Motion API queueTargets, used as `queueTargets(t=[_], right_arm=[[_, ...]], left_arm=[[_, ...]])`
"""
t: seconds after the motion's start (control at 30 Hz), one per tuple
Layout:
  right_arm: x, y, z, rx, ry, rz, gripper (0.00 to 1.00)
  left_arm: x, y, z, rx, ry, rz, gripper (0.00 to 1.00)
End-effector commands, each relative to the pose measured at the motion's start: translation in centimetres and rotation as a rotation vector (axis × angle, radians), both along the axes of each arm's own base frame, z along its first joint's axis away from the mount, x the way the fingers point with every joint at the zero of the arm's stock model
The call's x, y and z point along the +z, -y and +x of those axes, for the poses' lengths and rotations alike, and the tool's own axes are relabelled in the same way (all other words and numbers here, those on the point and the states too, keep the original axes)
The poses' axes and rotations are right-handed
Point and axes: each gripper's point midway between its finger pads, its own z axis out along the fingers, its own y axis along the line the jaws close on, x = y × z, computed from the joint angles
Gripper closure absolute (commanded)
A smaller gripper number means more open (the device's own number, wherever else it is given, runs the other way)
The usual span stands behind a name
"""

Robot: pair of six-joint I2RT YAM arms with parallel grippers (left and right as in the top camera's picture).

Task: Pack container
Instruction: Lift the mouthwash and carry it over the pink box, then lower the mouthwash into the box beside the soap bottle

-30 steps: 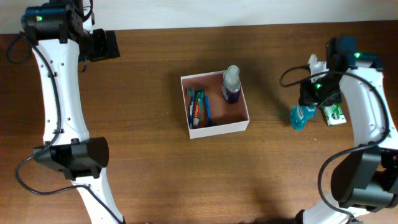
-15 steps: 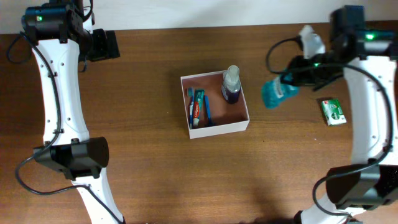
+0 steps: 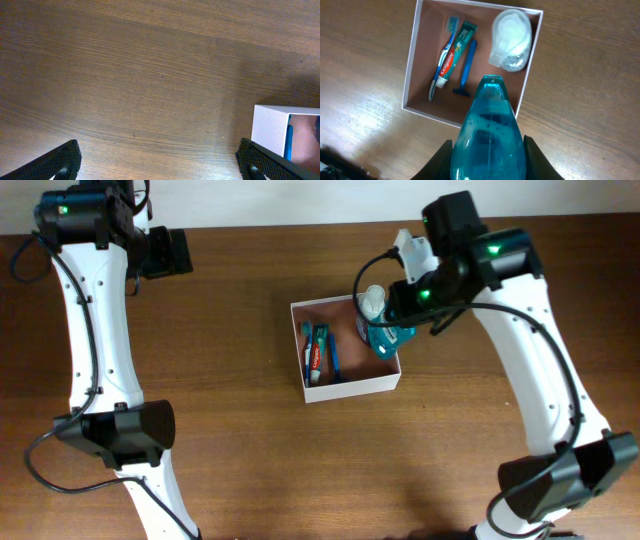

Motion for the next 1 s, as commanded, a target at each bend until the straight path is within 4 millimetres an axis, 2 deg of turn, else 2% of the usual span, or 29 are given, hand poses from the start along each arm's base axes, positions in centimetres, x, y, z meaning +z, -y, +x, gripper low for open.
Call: queueTargets(t=[0.0,0.13,0.37,0.67,0.97], right_arm=[[-1.9,-0.8,1.4,-0.041,-0.025,-0.044,0.74],[-4.1,-1.1,1.8,-0.041,-0.079,-0.059,0.73],[-6.2,-0.9,2.6,-0.047,-0.11,-0.091,0.73],[-7.1,0.0,3.2,-0.064,-0.102,-0.154,0.73],[-7.3,0.1,3.2,-0.065,-0.105,-0.157,0.73]], left_arm=[[-0.2,-0.2,0.2,-0.007,-0.003,0.012,0.0],[-0.2,-0.2,0.2,-0.007,-0.003,0.012,0.0],[-0.2,-0.2,0.2,-0.007,-0.003,0.012,0.0],[-0.2,-0.2,0.2,-0.007,-0.003,0.012,0.0],[-0.2,-0.2,0.2,-0.007,-0.003,0.012,0.0]])
